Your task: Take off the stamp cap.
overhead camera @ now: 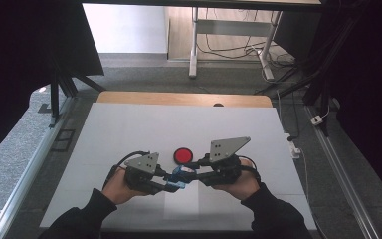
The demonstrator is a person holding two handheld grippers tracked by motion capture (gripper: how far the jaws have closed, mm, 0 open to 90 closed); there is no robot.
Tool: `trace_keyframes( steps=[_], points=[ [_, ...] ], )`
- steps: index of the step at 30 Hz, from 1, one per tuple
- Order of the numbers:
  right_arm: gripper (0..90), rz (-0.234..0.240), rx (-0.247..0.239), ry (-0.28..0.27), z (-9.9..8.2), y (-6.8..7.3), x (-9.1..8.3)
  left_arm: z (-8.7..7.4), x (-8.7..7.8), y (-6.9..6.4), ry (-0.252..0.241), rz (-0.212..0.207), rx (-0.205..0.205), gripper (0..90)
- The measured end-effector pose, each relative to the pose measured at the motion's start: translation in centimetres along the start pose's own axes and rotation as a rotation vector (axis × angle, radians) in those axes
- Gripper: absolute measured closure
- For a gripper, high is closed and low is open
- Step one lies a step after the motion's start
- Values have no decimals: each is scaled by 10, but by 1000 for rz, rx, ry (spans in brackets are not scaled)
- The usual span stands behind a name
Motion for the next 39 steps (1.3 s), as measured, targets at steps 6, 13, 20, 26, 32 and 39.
trace_keyframes(
  steps=[6, 13, 20, 26, 32, 39],
  points=[
    [717, -32, 27, 0, -1, -5, -2, -3, -9, 1, -16, 54, -84, 688],
    [717, -64, 54, 0, -2, -9, -4, -9, -18, 2, -29, 155, -107, 687],
    [717, -86, 71, 10, -6, -14, -3, -15, -30, 1, -55, 180, -220, 687],
    [716, -106, 87, 15, -7, -17, -4, -24, -37, -3, -46, 258, -247, 687],
    [716, -118, 96, 19, -8, -20, -5, -34, -46, -10, -40, 292, -297, 687],
    [716, -132, 105, 23, -10, -22, -5, -49, -56, -19, -24, 326, -373, 685]
  ],
)
Point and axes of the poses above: each handheld gripper's, and its own axes: x roughly forward along the jaws, z roughly out of its top, y roughly to its left, the point moved 6 cm from there along x, roughly forward along the jaws, and after that the axes turned 9 degrees about y, right-handed, at the moved point
